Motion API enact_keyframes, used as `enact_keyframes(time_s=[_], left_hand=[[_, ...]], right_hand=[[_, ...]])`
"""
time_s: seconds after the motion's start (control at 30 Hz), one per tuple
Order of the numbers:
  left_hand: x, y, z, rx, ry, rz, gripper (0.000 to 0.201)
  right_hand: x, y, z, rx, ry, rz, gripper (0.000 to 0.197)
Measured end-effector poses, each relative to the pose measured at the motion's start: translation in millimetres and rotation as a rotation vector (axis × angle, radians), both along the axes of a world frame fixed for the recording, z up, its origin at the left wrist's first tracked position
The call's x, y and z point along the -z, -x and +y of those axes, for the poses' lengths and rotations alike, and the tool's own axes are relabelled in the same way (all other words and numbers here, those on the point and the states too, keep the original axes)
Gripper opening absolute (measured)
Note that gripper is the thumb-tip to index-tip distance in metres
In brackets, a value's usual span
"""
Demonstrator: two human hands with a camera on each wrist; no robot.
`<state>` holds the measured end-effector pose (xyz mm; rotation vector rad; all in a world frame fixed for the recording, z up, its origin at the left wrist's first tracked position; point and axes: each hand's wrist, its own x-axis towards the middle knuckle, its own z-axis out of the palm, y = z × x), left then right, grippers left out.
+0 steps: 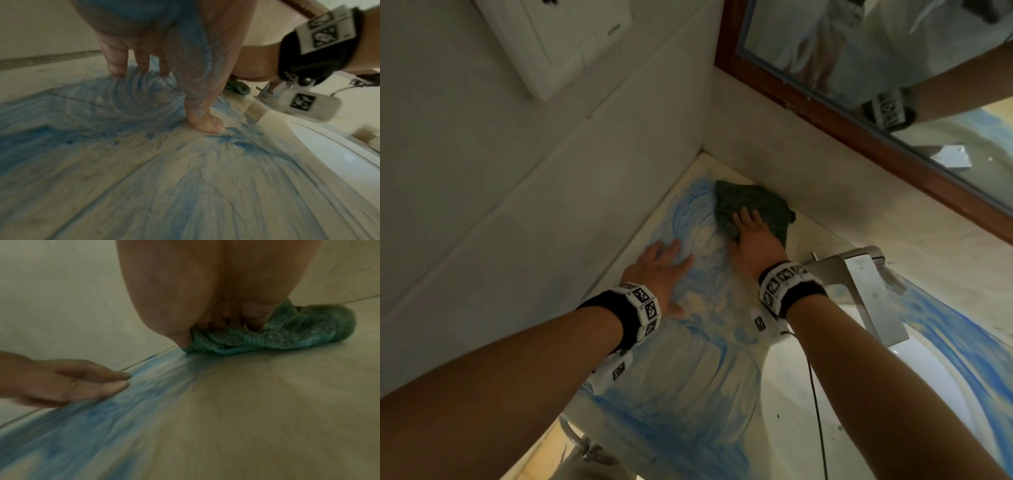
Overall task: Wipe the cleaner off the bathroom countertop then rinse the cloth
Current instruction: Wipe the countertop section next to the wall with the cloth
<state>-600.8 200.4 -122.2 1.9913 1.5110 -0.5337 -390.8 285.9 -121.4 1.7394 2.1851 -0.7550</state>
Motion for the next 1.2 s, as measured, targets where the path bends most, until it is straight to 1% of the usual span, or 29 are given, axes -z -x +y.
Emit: enact_keyframes(time_s=[0.2,0.33,0.43,0.57,0.67,0.77,0.9,1.0,1.1,1.2], left_hand=[[2,1,1,0.022,-0.012,0.017,0.110],[2,2,0,0.022,0.000,0.017,0.110],[3,3,1,0.020,-0.006,0.015,0.110],[2,3,1,0.011,-0.018,0.007,0.110],[3,4,1,0.009,-0.018,-0.003,0.110],[6,5,1,0.007,-0.020,-0.001,0.111],[7,5,1,0.004,-0.026,0.002,0.110],[5,6,2,0.011,-0.030,0.003,0.110],[2,5,1,0.020,-0.033,0.000,0.110],[-1,5,1,0.037,-0.039,-0.001,0.109]], right_hand=[[0,40,60,-0.060,-0.037,-0.029,0.060],[-2,49,74,-0.084,-0.036,-0.032,0.061],[-1,41,64,-0.089,-0.047,-0.001,0.059],[6,16,25,-0.087,-0.037,0.051,0.059],[10,-3,-5,-0.081,-0.017,0.043,0.059],[11,-6,-11,-0.066,-0.019,0.028,0.059],[4,10,15,-0.089,-0.005,0.000,0.059],[3,33,49,-0.093,-0.040,0.011,0.058],[6,58,80,-0.090,-0.061,-0.019,0.059],[8,69,92,-0.096,-0.070,-0.041,0.061]])
